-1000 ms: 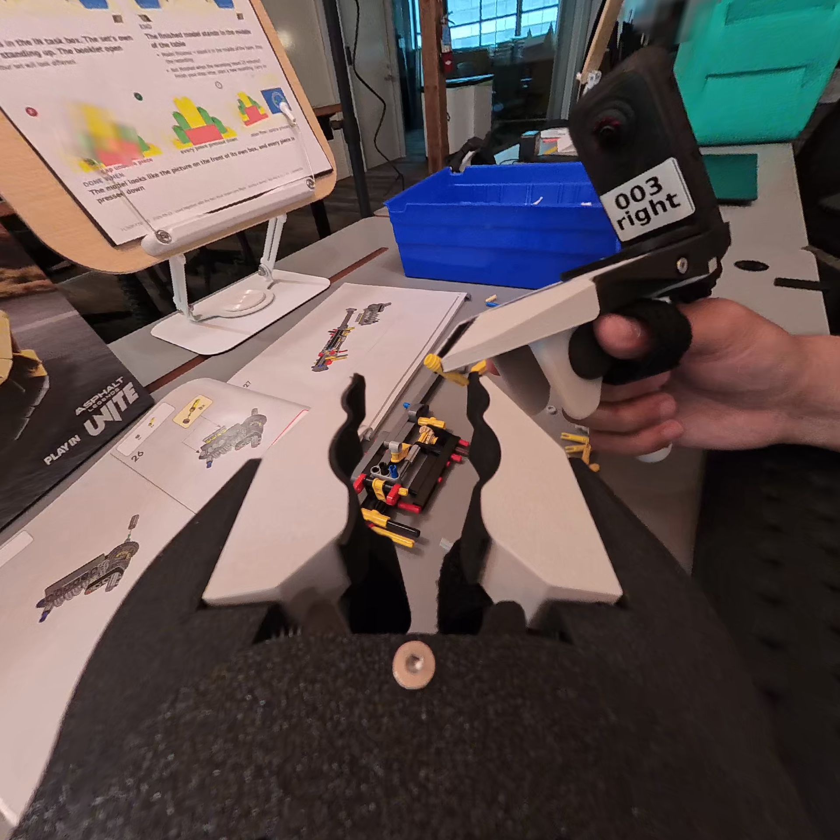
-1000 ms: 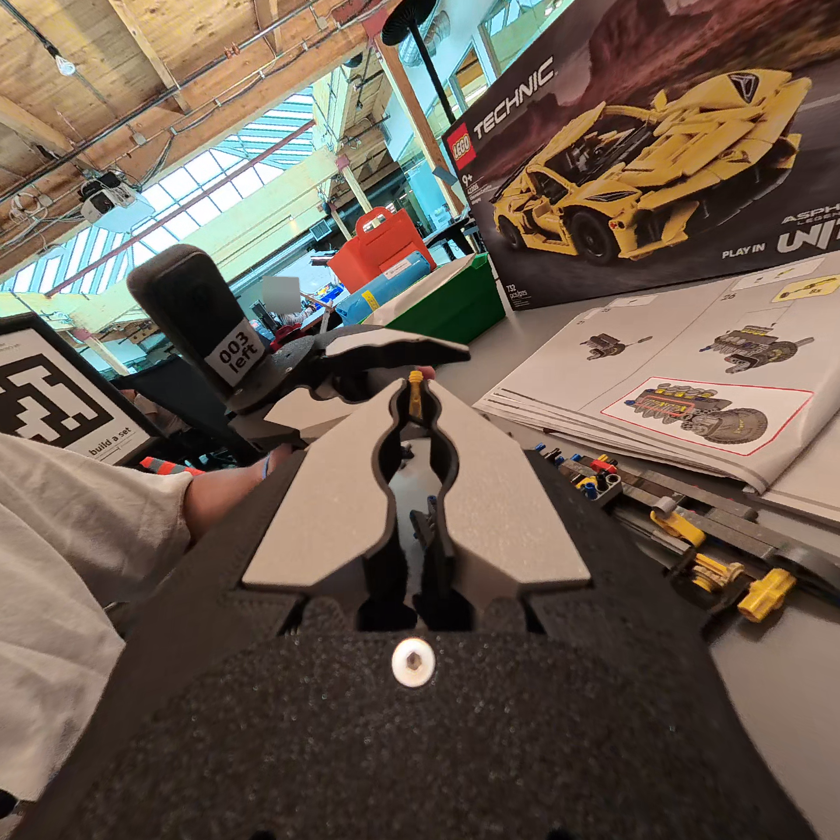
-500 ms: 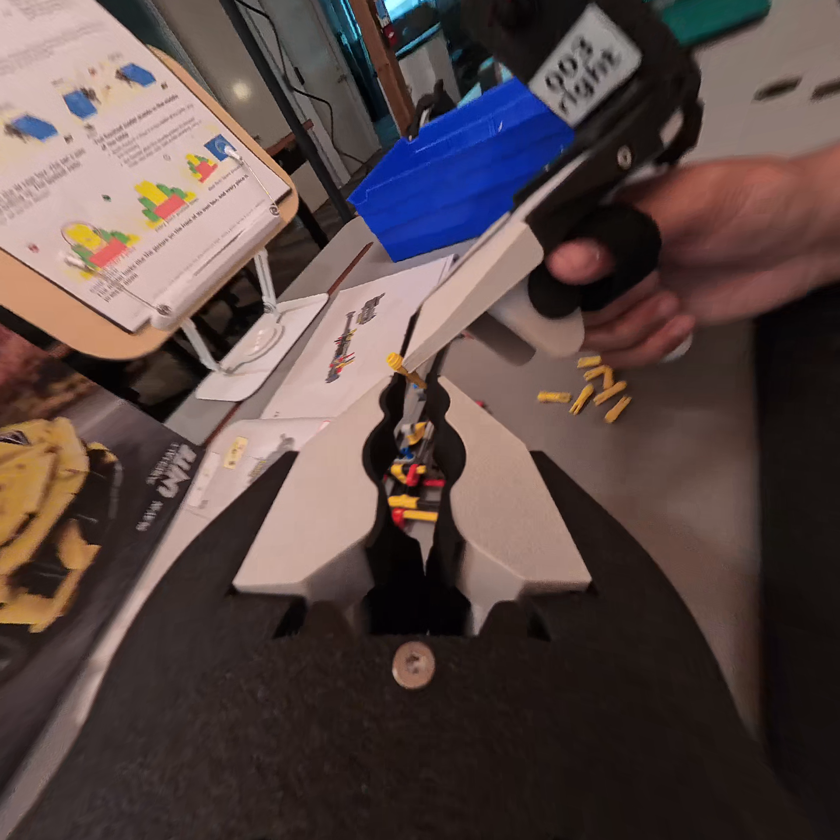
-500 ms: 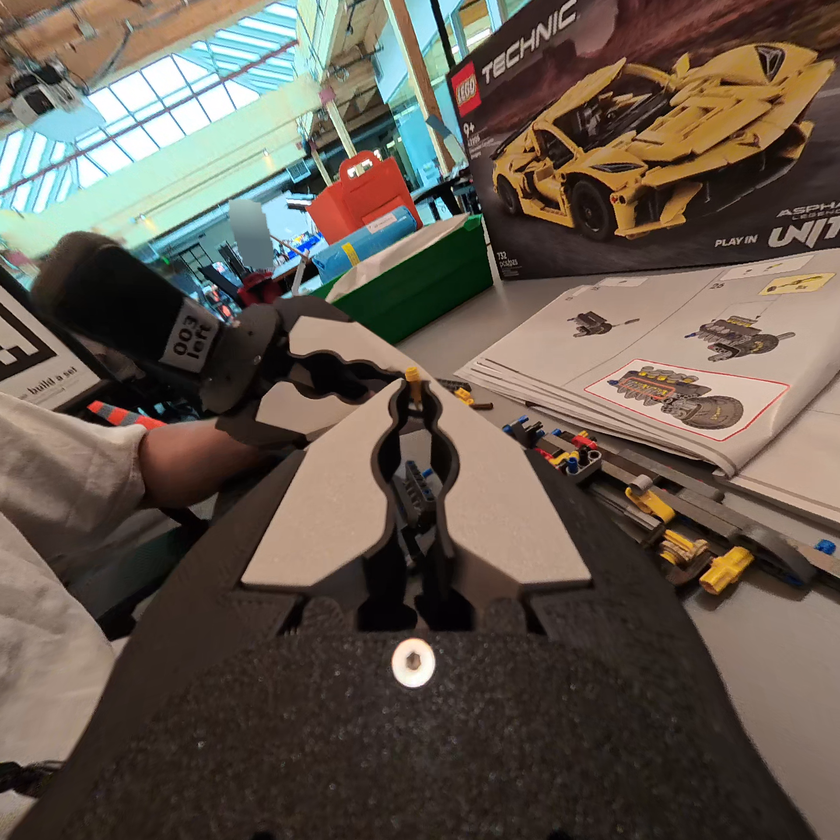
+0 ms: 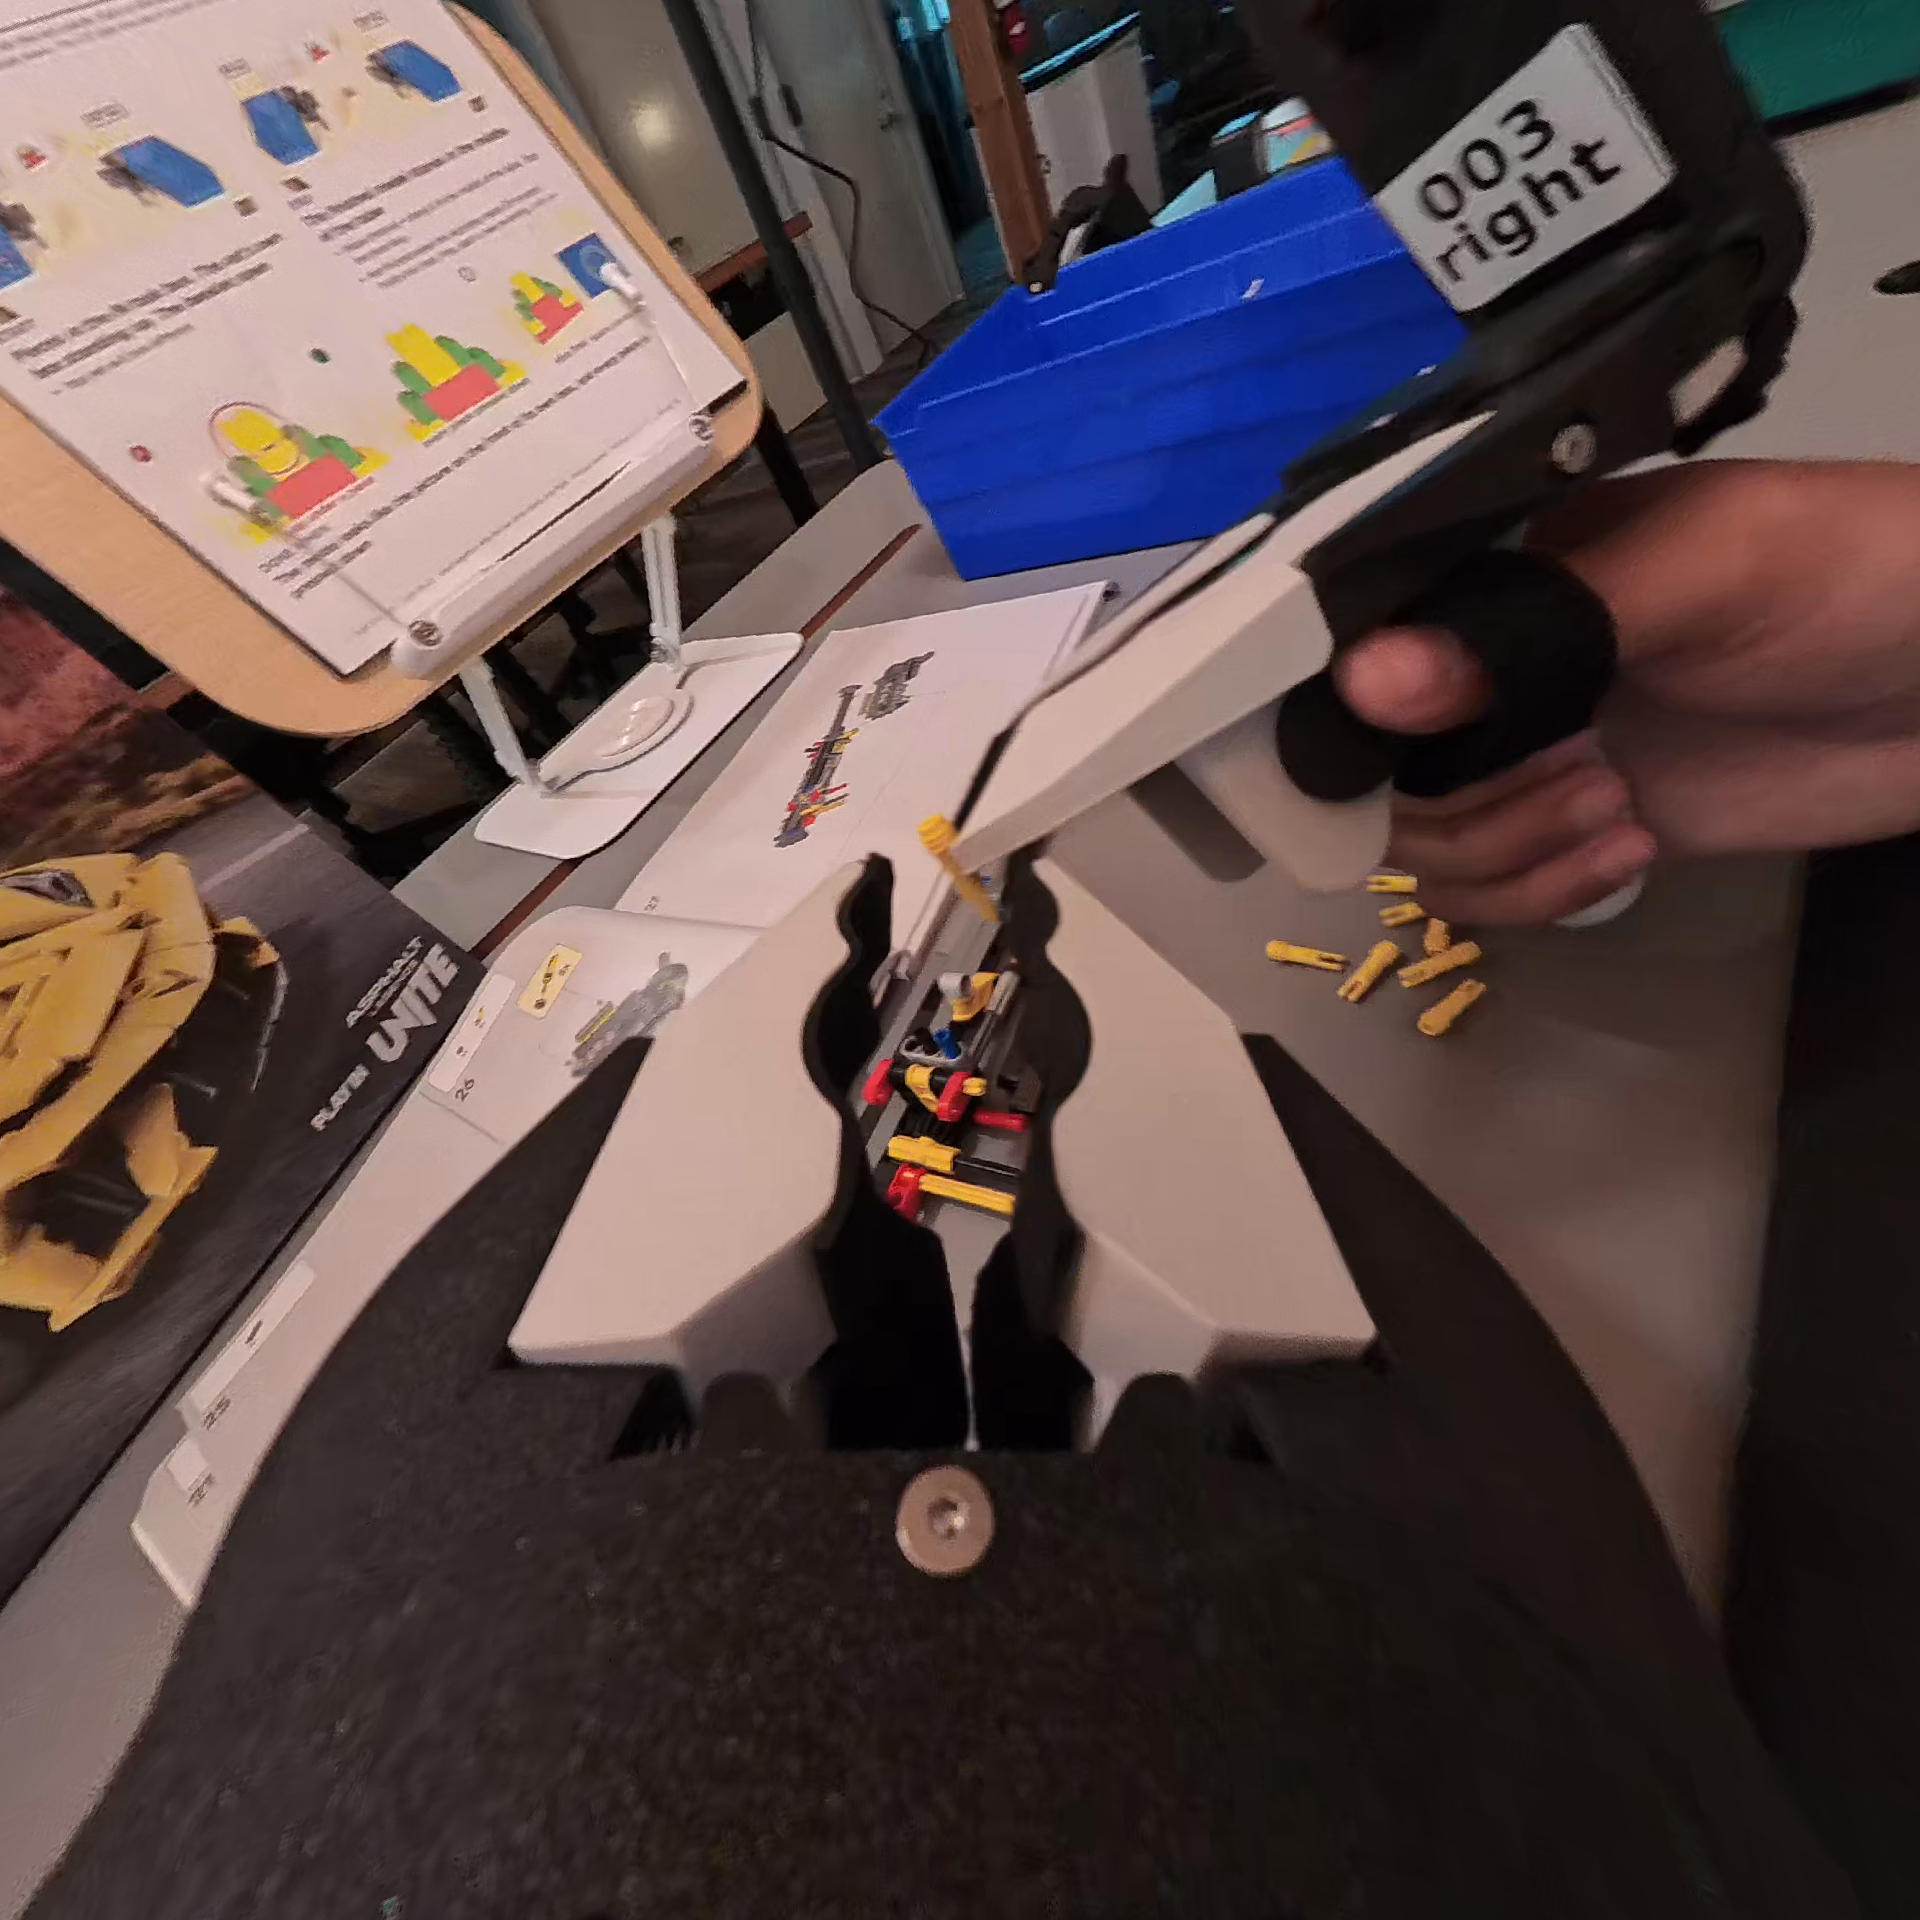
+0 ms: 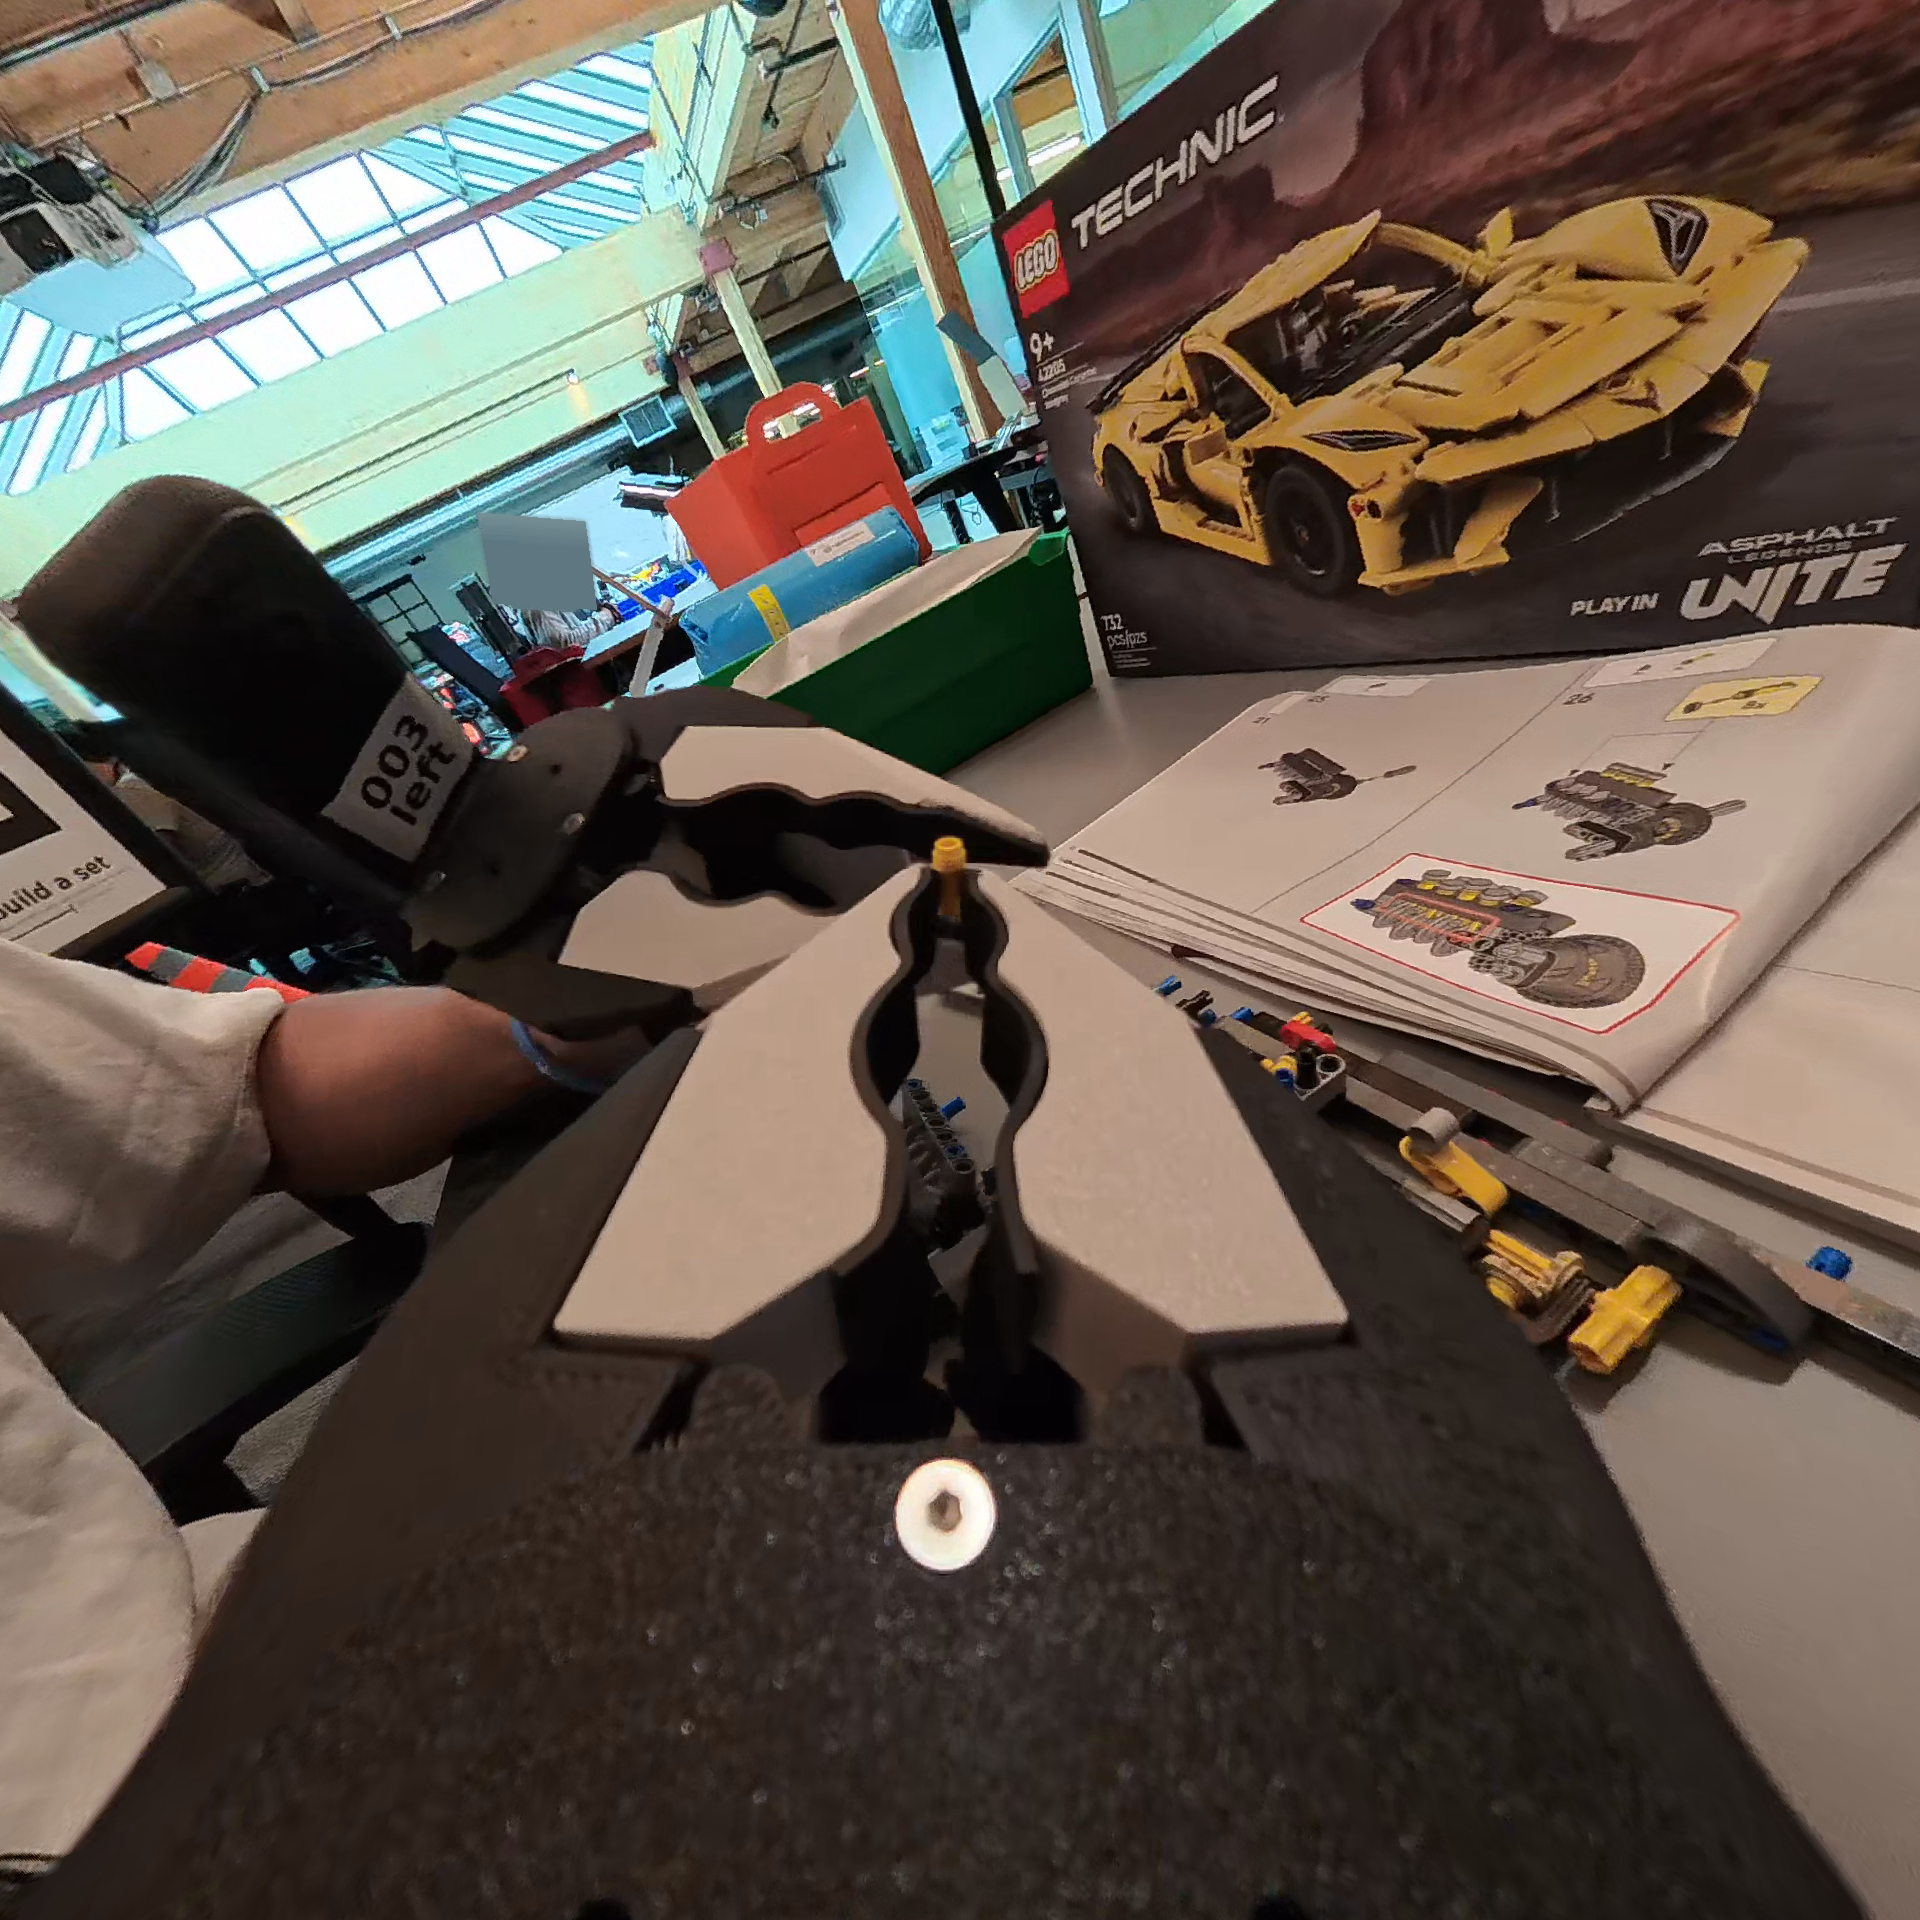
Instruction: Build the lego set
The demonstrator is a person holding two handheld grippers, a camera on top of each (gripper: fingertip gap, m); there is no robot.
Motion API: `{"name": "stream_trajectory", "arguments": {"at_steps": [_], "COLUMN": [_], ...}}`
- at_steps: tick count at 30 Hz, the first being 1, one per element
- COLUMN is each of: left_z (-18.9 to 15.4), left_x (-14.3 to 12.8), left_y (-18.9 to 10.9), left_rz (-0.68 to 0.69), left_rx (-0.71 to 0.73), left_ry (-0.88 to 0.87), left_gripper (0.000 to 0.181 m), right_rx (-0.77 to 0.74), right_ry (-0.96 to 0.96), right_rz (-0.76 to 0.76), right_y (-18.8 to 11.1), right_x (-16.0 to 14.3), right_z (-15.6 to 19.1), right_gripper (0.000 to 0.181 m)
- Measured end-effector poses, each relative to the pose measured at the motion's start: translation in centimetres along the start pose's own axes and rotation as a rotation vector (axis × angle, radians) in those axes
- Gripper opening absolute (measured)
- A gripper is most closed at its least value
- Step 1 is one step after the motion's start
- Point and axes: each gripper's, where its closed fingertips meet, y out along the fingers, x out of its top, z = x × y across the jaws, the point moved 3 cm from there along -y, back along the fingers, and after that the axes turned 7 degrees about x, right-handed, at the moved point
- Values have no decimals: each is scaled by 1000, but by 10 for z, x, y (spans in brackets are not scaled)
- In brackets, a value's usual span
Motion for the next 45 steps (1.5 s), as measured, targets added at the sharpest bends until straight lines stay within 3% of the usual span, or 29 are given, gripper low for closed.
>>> {"name": "stream_trajectory", "arguments": {"at_steps": [4, 15, 24, 29, 45], "left_z": [-1, -3, -4, -5, -8], "left_x": [0, -7, -17, -17, -12], "left_y": [-3, -6, -8, -7, -9], "left_rz": [-31, -43, -17, -14, -55], "left_rx": [-10, 74, 99, 107, 159], "left_ry": [22, 340, 486, 511, 622], "left_gripper": [2, 3, 2, 2, 3], "right_rx": [25, 49, 48, 34, 14], "right_ry": [31, 51, 45, 23, -44], "right_rz": [-12, 51, 65, 129, 120], "right_y": [-1, -2, -4, -1, -7], "right_x": [1, -7, -8, -16, -11], "right_z": [0, 2, 0, 0, -1], "right_gripper": [3, 4, 11, 5, 6]}}
